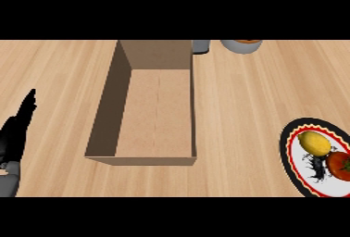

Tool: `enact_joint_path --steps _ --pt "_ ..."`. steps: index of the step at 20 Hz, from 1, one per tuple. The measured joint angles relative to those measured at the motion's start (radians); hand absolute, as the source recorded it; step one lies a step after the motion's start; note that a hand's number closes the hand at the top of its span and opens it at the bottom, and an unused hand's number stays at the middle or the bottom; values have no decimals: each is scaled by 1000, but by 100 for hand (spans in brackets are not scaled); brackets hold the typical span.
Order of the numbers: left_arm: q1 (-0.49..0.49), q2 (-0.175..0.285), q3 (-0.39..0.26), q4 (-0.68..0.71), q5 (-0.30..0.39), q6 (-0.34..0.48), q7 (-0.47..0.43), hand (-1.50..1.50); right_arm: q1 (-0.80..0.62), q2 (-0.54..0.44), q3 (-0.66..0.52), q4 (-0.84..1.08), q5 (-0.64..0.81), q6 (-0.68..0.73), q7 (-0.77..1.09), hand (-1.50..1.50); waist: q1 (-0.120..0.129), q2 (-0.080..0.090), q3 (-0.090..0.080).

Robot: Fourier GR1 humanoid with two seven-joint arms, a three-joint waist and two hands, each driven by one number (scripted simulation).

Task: Pick the tomato from the plate and place it in the cardboard box

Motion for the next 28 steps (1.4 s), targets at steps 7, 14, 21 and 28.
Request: enact_joint_path --steps 7,14,21,28 --pt "-7 -18 40 21 -18 -28 -23 0 -59 62 1 -13 108 37 85 -150 -4 0 1" --pt "-1 -61 47 1 -64 -29 -9 0 -49 126 -29 -58 175 66 94 -150 -7 -1 1" --pt "25 -69 84 12 -71 -51 -59 0 -5 169 -55 -180 193 119 83 -150 -8 -1 0" --pt "34 -84 93 -27 -91 -68 -29 0 61 224 -59 -325 264 165 161 -150 -8 -1 0"
